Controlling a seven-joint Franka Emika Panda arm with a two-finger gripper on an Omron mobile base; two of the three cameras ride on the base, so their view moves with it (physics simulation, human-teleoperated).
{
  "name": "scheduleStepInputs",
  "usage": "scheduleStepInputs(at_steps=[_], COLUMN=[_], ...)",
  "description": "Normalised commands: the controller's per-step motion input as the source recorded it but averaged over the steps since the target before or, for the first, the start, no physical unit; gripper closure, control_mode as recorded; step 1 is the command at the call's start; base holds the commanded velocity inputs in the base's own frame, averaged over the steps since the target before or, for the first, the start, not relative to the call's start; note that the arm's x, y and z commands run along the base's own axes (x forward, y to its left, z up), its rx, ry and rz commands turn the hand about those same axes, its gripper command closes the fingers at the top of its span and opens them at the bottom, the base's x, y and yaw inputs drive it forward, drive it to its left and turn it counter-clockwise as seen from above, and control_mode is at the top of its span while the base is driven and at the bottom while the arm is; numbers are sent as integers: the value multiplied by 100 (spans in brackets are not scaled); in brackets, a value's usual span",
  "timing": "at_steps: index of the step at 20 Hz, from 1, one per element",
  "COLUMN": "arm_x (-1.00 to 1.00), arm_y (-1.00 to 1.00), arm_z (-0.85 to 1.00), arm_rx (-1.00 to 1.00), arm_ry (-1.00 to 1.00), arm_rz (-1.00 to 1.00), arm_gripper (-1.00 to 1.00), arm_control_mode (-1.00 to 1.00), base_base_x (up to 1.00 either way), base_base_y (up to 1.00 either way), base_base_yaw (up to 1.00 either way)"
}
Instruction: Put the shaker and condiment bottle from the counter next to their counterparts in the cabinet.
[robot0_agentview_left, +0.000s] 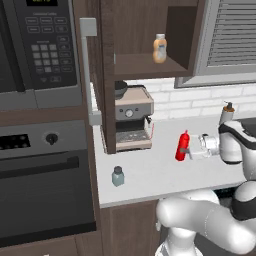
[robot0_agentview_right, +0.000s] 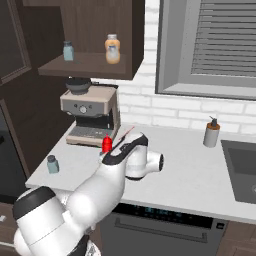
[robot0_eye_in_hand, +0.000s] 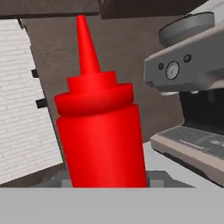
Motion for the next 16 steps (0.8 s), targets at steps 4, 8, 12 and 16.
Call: scheduleStepInputs(at_steps=[4,8,12,16], arm_x=[-7,0,0,-17], arm_y=[68,50,13,-2], arm_z=[100,100,100,100], arm_rx=[0,0,0,-10], arm_ry=[-15,-16,-1,8], arm_rz=[-27,-47,-48,-33], arm_gripper=[100,100,100,100], arm_control_mode=[-100,-100,-100,-100], base_base_x=[0,0,0,0], base_base_y=[0,0,0,0], base_base_yaw=[0,0,0,0])
